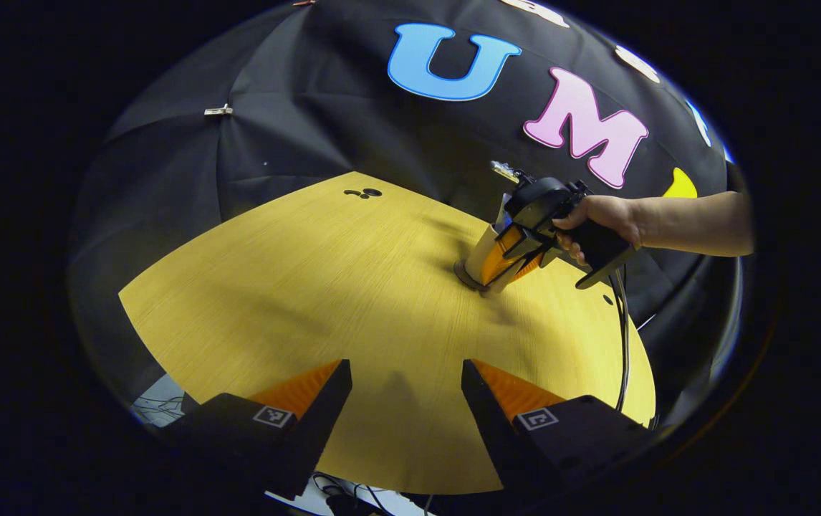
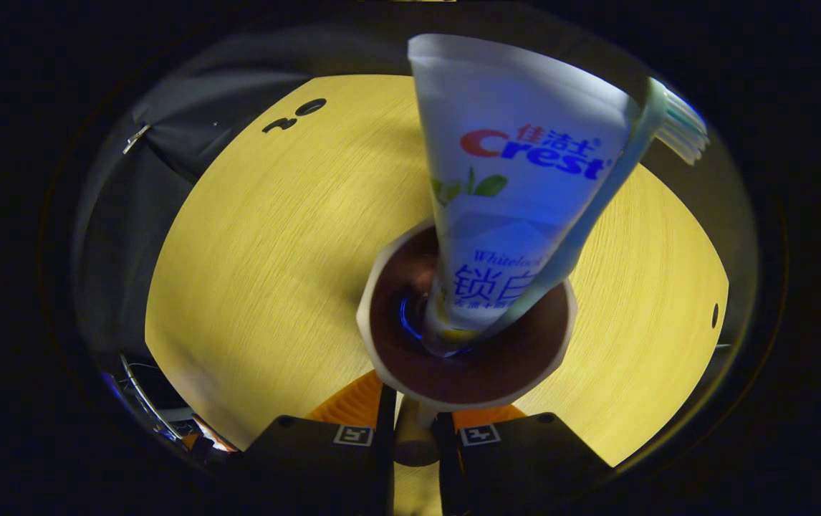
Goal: Put the toothbrush and toothpaste on the desktop into the cup, then pick up the cup and place it on the coaster on the desktop.
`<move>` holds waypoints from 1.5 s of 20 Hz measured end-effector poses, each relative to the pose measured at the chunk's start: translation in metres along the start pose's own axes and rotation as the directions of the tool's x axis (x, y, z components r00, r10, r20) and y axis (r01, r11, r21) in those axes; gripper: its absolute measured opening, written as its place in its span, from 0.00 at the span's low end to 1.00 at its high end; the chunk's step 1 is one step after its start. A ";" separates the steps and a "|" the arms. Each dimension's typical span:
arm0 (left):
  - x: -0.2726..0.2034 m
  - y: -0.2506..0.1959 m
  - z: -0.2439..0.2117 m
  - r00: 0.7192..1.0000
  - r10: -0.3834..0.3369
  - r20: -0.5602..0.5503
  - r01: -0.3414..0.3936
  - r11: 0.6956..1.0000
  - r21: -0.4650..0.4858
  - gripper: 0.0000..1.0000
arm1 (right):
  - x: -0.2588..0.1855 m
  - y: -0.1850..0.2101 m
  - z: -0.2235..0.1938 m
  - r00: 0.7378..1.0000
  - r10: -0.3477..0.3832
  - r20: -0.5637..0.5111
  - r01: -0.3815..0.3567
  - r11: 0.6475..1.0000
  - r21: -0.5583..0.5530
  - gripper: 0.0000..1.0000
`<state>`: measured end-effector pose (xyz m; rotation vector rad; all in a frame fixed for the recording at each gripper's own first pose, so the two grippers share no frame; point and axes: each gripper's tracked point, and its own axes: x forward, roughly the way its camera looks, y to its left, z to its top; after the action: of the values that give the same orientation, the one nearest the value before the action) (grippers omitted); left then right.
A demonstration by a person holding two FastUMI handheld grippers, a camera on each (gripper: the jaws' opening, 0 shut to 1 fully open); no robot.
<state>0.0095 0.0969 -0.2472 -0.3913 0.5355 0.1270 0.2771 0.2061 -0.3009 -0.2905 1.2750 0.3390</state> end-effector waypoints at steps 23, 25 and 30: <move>-0.050 -0.032 0.044 0.997 -0.024 0.074 0.010 0.983 0.183 0.98 | -0.192 -0.032 -0.045 0.928 0.031 0.371 -0.106 0.977 0.185 0.99; -0.064 -0.039 0.062 0.991 -0.029 0.128 -0.002 0.972 0.234 0.97 | -0.221 -0.041 -0.062 0.895 0.000 0.447 -0.108 0.970 0.216 0.99; -0.093 -0.076 0.095 0.974 -0.130 0.185 0.064 0.944 0.325 0.98 | -0.290 -0.066 -0.116 0.785 -0.137 0.604 -0.063 0.953 0.298 0.99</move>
<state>-0.0089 0.0627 -0.0991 -0.0869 0.3248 -0.0161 0.1281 0.0751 -0.0508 0.0680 0.6445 0.1721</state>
